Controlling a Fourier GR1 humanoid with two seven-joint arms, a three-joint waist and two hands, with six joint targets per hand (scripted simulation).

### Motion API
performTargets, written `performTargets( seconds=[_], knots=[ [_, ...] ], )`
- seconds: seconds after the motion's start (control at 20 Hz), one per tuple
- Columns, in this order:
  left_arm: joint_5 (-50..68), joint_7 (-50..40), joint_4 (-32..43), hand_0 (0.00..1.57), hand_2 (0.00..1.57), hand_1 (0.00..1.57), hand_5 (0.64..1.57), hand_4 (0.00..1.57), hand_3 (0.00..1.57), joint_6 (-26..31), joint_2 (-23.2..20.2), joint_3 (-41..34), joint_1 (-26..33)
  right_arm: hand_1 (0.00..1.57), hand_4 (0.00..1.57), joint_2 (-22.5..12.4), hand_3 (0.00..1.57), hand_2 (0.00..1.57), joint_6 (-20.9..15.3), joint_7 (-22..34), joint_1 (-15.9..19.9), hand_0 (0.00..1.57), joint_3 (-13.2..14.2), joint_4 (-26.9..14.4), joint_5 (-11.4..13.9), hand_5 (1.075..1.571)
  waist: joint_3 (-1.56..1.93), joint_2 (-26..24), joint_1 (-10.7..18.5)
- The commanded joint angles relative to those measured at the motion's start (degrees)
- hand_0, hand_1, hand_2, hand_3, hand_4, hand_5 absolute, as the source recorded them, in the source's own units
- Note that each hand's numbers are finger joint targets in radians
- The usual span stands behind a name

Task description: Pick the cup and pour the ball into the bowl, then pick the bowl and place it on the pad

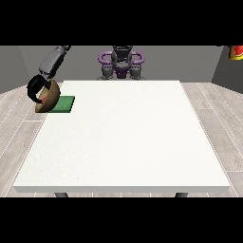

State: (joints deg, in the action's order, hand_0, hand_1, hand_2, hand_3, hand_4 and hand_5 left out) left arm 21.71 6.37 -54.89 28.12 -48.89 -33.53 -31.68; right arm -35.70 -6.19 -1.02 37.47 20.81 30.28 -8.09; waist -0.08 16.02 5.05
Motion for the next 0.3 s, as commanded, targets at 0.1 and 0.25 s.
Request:
performTargets(
  seconds=[0.1,0.25],
  knots=[
    [-0.21,-3.95,-6.06,0.00,0.00,0.00,1.569,1.19,0.00,-3.29,4.57,3.73,1.63,0.00,0.00,-0.06,0.00,0.00,2.34,0.97,-0.59,0.00,-2.01,-2.51,1.78,1.395,0.14,-5.06,0.15],
    [-3.43,-2.80,-3.63,0.00,0.00,0.00,1.569,1.19,0.00,-5.99,7.77,5.71,3.56,0.00,0.20,-4.48,0.00,0.00,5.50,9.50,3.39,0.00,-3.86,0.47,2.56,1.375,0.02,-10.67,-2.32]
  ],
)
